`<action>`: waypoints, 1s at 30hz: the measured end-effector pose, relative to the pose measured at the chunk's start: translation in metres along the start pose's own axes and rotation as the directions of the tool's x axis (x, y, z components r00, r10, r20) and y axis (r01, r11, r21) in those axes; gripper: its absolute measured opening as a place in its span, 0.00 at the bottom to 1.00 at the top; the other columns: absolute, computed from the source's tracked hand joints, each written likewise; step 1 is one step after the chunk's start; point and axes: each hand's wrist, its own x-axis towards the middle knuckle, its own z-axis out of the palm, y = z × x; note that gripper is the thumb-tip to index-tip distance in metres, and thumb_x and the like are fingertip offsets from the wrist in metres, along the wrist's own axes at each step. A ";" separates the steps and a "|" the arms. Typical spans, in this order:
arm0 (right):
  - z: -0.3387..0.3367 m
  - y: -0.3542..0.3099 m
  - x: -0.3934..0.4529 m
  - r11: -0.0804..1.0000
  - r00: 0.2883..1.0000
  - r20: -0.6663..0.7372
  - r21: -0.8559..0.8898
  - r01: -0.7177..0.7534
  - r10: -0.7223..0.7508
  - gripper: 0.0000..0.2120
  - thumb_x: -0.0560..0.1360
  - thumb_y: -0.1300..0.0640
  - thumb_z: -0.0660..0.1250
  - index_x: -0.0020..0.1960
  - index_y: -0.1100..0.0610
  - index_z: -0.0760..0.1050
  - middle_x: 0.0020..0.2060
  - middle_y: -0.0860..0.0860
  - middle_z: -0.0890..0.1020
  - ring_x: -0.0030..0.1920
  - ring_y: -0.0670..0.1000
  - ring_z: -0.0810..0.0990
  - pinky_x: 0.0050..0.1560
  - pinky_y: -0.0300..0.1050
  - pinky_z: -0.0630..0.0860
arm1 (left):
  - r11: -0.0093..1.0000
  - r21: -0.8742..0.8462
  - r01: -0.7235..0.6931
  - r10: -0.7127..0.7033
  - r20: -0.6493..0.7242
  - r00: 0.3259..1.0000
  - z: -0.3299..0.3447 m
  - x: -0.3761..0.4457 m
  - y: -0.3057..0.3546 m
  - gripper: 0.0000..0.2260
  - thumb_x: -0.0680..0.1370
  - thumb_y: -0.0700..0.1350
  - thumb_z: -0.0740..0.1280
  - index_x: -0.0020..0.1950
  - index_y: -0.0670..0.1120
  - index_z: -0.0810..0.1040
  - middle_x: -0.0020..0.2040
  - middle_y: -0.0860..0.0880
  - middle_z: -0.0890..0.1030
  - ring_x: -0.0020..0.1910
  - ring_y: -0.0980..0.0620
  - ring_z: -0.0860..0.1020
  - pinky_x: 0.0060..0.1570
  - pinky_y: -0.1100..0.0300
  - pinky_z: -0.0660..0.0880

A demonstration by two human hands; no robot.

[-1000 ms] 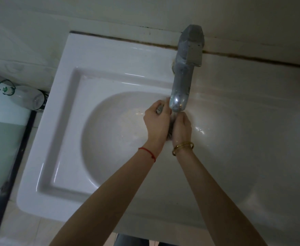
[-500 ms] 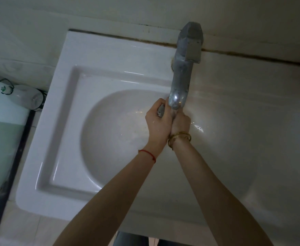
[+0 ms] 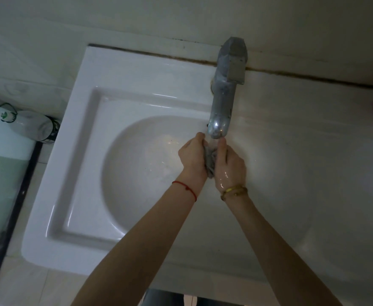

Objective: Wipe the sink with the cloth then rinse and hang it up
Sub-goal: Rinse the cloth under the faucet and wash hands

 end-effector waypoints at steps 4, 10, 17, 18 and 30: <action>-0.044 -0.027 -0.002 0.966 0.948 -0.240 0.100 0.237 -0.208 0.23 0.78 0.45 0.49 0.61 0.58 0.72 0.57 0.53 0.77 0.54 0.47 0.73 0.57 0.31 0.68 | 0.991 0.025 0.135 -0.136 0.055 0.989 -0.007 -0.007 0.005 0.08 0.75 0.43 0.69 0.38 0.43 0.74 0.41 0.41 0.75 0.42 0.44 0.75 0.43 0.52 0.73; -0.086 -0.087 0.000 0.717 0.662 -0.304 -0.117 0.687 -0.685 0.19 0.79 0.60 0.55 0.69 0.62 0.69 0.67 0.55 0.71 0.65 0.54 0.69 0.66 0.44 0.68 | 0.982 0.050 0.180 -0.186 0.150 0.971 -0.019 -0.016 0.005 0.10 0.76 0.43 0.70 0.54 0.42 0.75 0.52 0.39 0.77 0.50 0.43 0.77 0.58 0.47 0.75; -0.081 -0.079 -0.009 0.673 0.650 -0.187 -0.289 0.680 -0.737 0.17 0.78 0.60 0.57 0.65 0.62 0.73 0.63 0.56 0.77 0.62 0.55 0.74 0.65 0.43 0.69 | 0.992 0.026 0.121 -0.123 0.171 0.978 -0.030 -0.026 0.004 0.10 0.76 0.42 0.71 0.54 0.42 0.74 0.56 0.36 0.78 0.53 0.41 0.77 0.65 0.43 0.74; -0.081 -0.076 -0.009 0.669 0.647 -0.182 -0.289 0.685 -0.740 0.17 0.79 0.59 0.57 0.65 0.62 0.73 0.63 0.56 0.76 0.62 0.54 0.74 0.65 0.40 0.68 | 0.993 0.031 0.111 -0.115 0.188 0.975 -0.031 -0.027 0.004 0.11 0.77 0.42 0.71 0.54 0.42 0.73 0.55 0.36 0.78 0.53 0.41 0.77 0.64 0.43 0.74; -0.033 -0.007 -0.026 0.553 0.707 0.544 0.452 -0.700 0.451 0.30 0.76 0.34 0.52 0.51 0.57 0.80 0.46 0.57 0.84 0.44 0.57 0.84 0.41 0.54 0.81 | 0.964 0.121 -0.237 0.195 0.284 0.939 -0.033 -0.045 -0.008 0.14 0.77 0.46 0.71 0.32 0.48 0.74 0.30 0.51 0.75 0.33 0.52 0.76 0.41 0.58 0.78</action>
